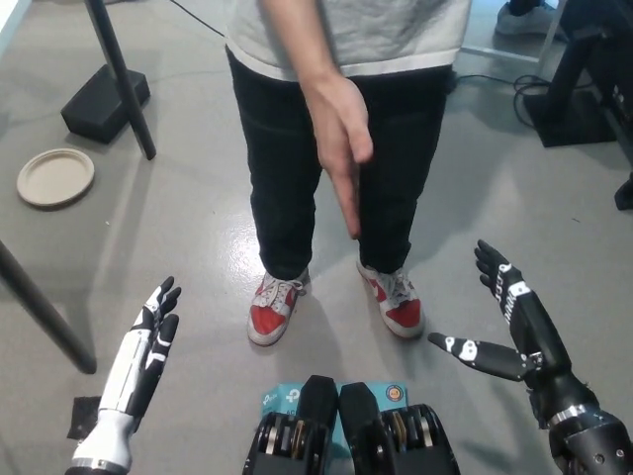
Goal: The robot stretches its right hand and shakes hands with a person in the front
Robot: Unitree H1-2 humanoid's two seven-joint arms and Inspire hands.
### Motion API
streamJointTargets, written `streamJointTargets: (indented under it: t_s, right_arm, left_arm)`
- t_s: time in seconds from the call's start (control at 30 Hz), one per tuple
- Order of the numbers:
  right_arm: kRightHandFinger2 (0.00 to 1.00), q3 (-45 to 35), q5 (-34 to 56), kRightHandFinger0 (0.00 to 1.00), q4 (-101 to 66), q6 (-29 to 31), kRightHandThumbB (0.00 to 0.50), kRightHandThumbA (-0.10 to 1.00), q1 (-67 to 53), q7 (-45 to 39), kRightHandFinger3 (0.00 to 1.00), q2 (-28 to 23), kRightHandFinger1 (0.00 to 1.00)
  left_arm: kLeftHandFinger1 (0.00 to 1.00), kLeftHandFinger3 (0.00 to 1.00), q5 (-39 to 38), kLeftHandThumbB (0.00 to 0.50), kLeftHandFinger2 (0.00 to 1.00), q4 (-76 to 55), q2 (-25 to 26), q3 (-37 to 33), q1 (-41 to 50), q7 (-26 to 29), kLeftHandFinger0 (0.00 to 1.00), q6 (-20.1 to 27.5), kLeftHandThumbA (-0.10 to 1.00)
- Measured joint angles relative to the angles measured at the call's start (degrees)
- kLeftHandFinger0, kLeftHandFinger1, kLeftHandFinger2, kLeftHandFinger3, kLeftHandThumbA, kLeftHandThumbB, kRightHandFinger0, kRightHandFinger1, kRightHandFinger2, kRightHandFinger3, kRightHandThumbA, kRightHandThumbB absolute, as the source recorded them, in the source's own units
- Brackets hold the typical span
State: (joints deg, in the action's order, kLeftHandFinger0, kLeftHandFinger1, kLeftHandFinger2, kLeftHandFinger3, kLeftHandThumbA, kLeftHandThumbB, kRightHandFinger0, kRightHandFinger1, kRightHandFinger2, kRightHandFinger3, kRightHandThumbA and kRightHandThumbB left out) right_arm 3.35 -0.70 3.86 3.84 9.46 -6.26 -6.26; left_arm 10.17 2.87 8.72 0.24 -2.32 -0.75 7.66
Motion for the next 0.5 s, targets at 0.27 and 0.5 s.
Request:
streamJointTargets:
  t_s: [0.27, 0.5]
  right_arm:
    - [1.00, 0.51, -1.96, 1.00, -7.61, -6.42, 0.322, 1.00, 4.83, 0.04, 1.00, 0.22, 1.00]
    - [1.00, 2.25, -4.74, 1.00, -6.40, -10.99, 0.313, 1.00, 14.10, 0.16, 1.00, 0.77, 1.00]
  left_arm:
    - [1.00, 1.00, 0.35, 0.057, 1.00, 0.02, -0.17, 0.13, 0.09, 0.00, 1.00, 0.17, 1.00]
    - [1.00, 1.00, 0.46, 0.049, 1.00, 0.80, -0.31, 0.17, 0.25, 0.00, 1.00, 0.76, 1.00]
